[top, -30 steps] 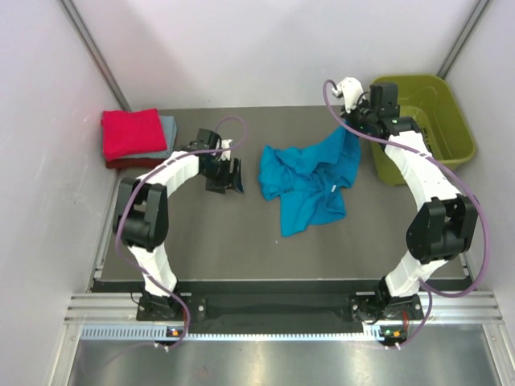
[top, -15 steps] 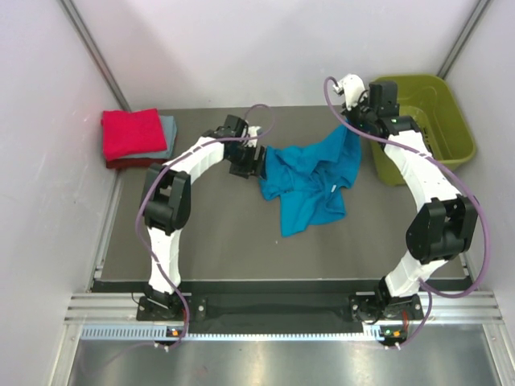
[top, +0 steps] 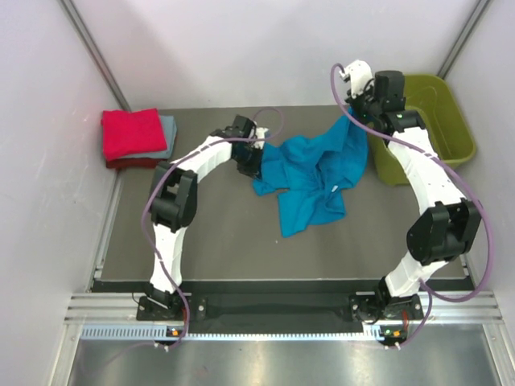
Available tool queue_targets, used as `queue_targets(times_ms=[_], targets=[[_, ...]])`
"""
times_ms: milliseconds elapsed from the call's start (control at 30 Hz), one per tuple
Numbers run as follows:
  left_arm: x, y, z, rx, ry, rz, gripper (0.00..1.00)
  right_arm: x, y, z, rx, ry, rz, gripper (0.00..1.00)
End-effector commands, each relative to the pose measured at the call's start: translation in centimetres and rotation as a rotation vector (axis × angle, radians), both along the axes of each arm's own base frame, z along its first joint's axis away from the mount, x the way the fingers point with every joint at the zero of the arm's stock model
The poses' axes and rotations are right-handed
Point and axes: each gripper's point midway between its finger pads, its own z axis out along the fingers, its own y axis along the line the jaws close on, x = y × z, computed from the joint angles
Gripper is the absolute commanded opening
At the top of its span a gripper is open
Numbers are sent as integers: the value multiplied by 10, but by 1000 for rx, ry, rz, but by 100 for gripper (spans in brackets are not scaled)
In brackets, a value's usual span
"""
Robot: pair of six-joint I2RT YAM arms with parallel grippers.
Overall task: Fold and stack the t-shirts
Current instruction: Flatten the tshirt out
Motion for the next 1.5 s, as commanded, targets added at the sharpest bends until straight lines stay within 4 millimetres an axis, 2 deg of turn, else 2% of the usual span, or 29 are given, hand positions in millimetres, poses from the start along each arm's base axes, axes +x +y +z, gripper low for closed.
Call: queue_targets(times_ms=[0,67,100,167,200,267,300,367,400,433,467,500,567,600,633,667,700,733,767,833,967,1000,1033,1067,1100,1233,1300,1467], targets=[[28,46,130,-2,-327,63,0,-11,-7,117,88,-279,-45,0],[31,65,166,36,-437,78,0,-19,-9,142,127,-327,-53,0],[30,81,196,63,-528,80,0,-22,-9,151,143,-345,-50,0],[26,93,224,94,-610,77,0,-35,-10,175,182,-393,-41,0],[20,101,245,115,-672,70,0,-40,-9,182,195,-407,-37,0],[12,108,264,123,-717,82,1,-58,-8,202,234,-443,-24,0],[2,113,283,115,-755,99,1,-64,-8,209,247,-457,-22,0],[-9,121,298,120,-792,116,1,-87,-9,229,284,-496,-16,0],[-21,126,316,118,-846,108,1,-96,-9,238,296,-516,-11,0],[-28,128,319,126,-861,93,1,-104,-10,246,303,-534,-8,0],[-34,132,325,136,-883,89,2,-120,-12,260,314,-573,-4,0],[-45,139,338,143,-919,95,3,-127,-13,266,317,-588,-1,0],[-57,146,337,155,-917,108,4,-145,-17,270,332,-591,-12,0],[-71,151,340,147,-916,116,5,-149,-17,267,336,-578,-13,0],[-78,152,328,153,-878,113,6,-152,-17,263,337,-561,-12,0],[-85,153,320,149,-851,110,11,-155,-17,250,339,-528,-17,0],[-95,154,314,140,-829,110,62,-156,-16,241,341,-510,-20,0],[-103,156,288,158,-759,100,81,-155,-17,234,343,-498,-24,0],[-107,159,281,166,-747,112,90,-151,-15,219,341,-465,-25,0],[-104,157,267,156,-720,132,91,-142,-13,203,337,-424,-29,0],[-82,138,246,120,-704,76,90,-117,-3,175,357,-340,-17,0],[-73,133,227,127,-652,65,90,-113,-1,170,364,-323,-18,0],[-71,124,220,98,-626,27,86,-108,2,162,370,-303,-11,0],[-67,117,201,99,-573,-6,81,-99,4,151,370,-274,-10,0],[-66,112,191,86,-540,-16,78,-96,6,145,376,-255,-11,0],[-73,94,159,32,-447,-76,70,-85,11,127,390,-210,-10,0],[-86,81,145,7,-417,-144,64,-83,10,125,383,-206,-15,0],[-112,54,121,-43,-361,-278,68,-80,7,119,361,-206,-25,0]])
